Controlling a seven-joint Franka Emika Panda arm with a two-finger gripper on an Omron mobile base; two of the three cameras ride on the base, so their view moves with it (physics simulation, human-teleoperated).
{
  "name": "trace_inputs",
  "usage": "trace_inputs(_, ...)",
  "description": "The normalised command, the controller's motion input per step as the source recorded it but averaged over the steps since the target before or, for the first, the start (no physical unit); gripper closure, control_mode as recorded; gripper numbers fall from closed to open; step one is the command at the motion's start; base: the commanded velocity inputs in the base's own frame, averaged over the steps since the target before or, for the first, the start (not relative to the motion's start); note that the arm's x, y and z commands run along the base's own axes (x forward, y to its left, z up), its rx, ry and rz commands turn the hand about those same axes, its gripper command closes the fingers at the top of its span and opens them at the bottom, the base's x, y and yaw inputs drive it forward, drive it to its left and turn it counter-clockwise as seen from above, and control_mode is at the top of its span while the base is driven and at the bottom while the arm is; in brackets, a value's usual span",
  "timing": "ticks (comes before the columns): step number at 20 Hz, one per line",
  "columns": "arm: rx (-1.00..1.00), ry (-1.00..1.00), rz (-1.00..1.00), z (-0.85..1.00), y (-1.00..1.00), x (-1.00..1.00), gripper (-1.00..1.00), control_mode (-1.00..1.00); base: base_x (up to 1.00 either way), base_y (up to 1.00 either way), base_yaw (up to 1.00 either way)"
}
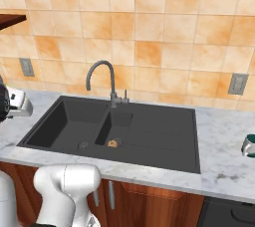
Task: Clear the mugs and bowl far away from the sink.
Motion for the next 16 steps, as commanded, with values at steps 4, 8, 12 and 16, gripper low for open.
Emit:
trace_inputs(4, 0.00, 0.18, -0.15, 0.74, -0.58, -0.11, 1.00, -1.00, 0.00, 0.00, 0.00)
trace_inputs(8, -0.04, -0.03, 0.00, 0.39, -0.71, -0.06, 1.00, -1.00, 0.00, 0.00, 0.00)
trace_inputs(12, -0.03, -0.05, 0.00, 0.06, -0.94, -0.02, 1.00, -1.00, 0.00, 0.00, 0.00)
trace_inputs(16, -0.01, 0.00, 0.00, 0.00, -0.40, -0.12, 1.00, 1.00, -0.20, -0.08, 0.04)
